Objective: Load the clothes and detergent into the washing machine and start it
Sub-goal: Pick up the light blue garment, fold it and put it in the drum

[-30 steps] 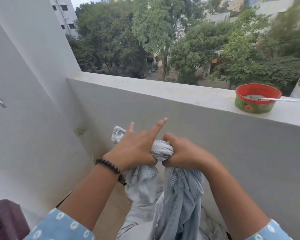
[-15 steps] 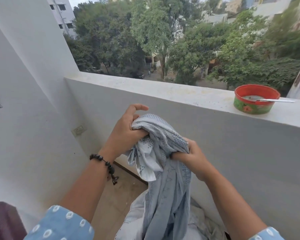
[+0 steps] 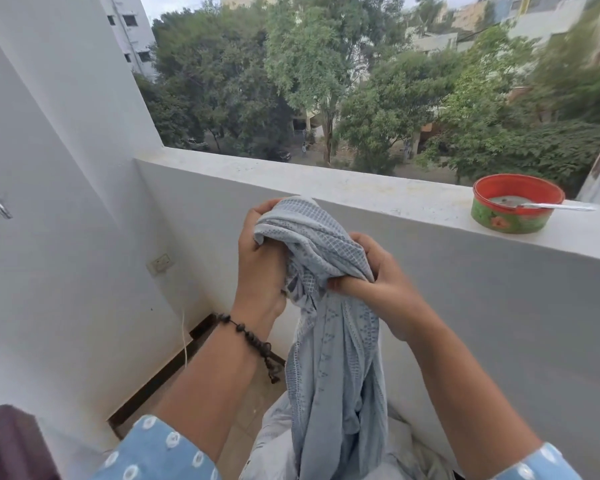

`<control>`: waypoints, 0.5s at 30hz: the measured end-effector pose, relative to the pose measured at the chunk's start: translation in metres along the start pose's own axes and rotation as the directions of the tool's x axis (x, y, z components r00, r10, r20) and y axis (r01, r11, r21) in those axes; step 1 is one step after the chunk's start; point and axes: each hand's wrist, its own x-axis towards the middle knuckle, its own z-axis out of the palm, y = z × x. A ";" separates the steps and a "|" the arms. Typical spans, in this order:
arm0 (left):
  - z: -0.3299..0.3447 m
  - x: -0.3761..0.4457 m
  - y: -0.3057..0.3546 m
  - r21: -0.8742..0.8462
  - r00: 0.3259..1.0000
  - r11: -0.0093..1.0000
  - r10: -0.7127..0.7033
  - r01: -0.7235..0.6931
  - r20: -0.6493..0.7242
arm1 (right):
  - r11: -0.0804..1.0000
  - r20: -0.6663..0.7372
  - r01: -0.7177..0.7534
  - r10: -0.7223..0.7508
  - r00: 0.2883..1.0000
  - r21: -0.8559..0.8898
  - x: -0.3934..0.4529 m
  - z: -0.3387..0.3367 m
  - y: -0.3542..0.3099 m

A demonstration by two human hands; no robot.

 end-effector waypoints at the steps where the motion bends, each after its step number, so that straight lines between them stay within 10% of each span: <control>1: 0.003 -0.001 -0.001 -0.115 0.994 0.988 -0.110 0.107 -0.024 | 0.999 0.021 0.003 -0.004 1.000 0.044 -0.001 0.003 0.002; 8: 0.002 0.003 0.012 -0.540 0.941 0.776 -0.320 0.326 0.109 | 0.996 0.032 -0.053 0.056 0.998 -0.072 -0.018 0.023 0.031; 15: 0.008 -0.011 0.005 -0.473 0.936 0.833 -0.348 0.288 -0.043 | 0.988 -0.188 0.033 -0.004 0.982 0.152 -0.019 0.046 0.039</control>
